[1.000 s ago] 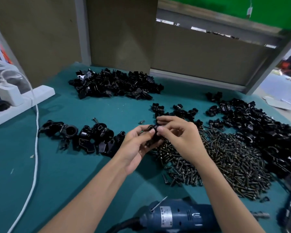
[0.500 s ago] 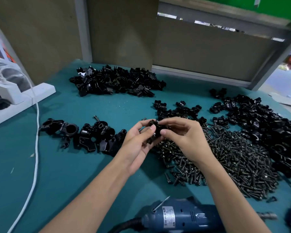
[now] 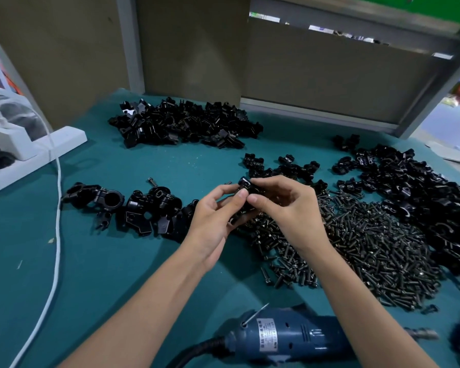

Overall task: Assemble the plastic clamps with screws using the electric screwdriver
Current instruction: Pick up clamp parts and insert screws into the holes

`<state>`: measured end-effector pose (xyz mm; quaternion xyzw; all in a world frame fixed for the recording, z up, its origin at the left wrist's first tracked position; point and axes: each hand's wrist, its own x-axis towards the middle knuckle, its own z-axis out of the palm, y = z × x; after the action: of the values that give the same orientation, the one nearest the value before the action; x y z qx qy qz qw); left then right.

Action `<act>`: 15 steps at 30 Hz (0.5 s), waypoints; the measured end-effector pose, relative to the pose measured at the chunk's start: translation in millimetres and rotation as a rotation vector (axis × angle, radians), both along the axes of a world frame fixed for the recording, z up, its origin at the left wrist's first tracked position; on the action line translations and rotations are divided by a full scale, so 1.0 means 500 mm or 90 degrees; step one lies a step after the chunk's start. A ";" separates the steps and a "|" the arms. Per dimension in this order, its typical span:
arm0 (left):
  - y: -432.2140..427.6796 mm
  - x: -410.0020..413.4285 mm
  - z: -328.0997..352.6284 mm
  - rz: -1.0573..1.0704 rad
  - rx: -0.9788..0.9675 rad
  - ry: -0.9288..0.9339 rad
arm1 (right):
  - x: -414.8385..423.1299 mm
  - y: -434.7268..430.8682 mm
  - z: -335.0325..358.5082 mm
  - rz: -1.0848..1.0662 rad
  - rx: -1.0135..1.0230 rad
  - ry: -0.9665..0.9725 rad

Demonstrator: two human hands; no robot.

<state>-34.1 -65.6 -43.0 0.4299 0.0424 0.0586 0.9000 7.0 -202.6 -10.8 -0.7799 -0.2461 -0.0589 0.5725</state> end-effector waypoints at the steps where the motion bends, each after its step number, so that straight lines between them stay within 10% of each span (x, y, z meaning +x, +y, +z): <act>1: 0.002 -0.002 0.002 0.008 -0.011 0.005 | 0.000 0.001 -0.001 0.012 0.006 0.009; 15: 0.011 -0.004 0.006 -0.008 -0.065 0.014 | -0.008 -0.004 0.007 0.040 -0.007 0.005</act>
<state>-36.2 -60.1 -40.0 0.3841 0.0522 0.0460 0.9207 2.9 -204.7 -7.1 -0.7749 -0.2686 -0.0362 0.5710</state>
